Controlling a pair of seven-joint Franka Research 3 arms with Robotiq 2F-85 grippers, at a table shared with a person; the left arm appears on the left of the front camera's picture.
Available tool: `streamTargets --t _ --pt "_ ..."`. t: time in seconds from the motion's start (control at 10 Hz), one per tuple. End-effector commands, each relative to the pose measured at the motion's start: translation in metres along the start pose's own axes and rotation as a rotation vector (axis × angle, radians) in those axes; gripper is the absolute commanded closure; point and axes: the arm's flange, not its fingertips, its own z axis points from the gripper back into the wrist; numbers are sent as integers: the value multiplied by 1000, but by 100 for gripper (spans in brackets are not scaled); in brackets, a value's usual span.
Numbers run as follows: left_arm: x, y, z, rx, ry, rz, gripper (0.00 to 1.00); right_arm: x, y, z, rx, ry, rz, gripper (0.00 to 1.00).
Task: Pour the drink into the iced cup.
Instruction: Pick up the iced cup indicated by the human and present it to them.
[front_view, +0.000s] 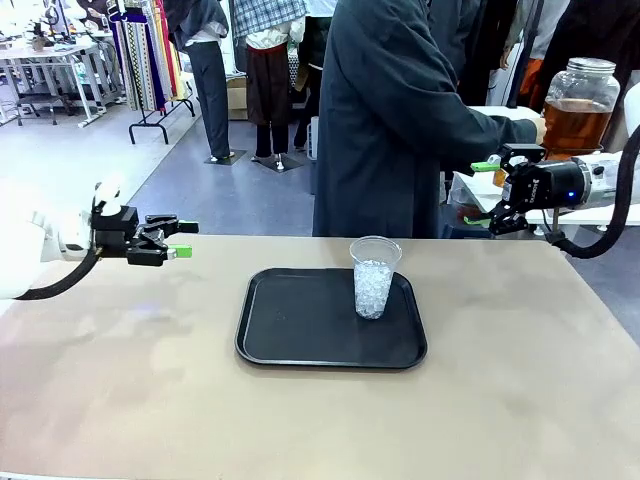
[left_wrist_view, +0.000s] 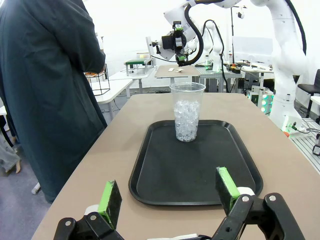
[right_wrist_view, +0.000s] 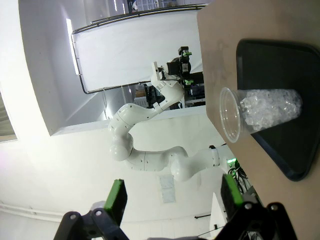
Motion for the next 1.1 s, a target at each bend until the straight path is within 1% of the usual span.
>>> streamTargets --t 0.0,1.0 --pt "2 0 -1 -1 -6 4 0 -1 1 0 1 -3 6 0" --pt "2 0 -1 -1 -6 4 0 -1 1 0 1 -3 6 0"
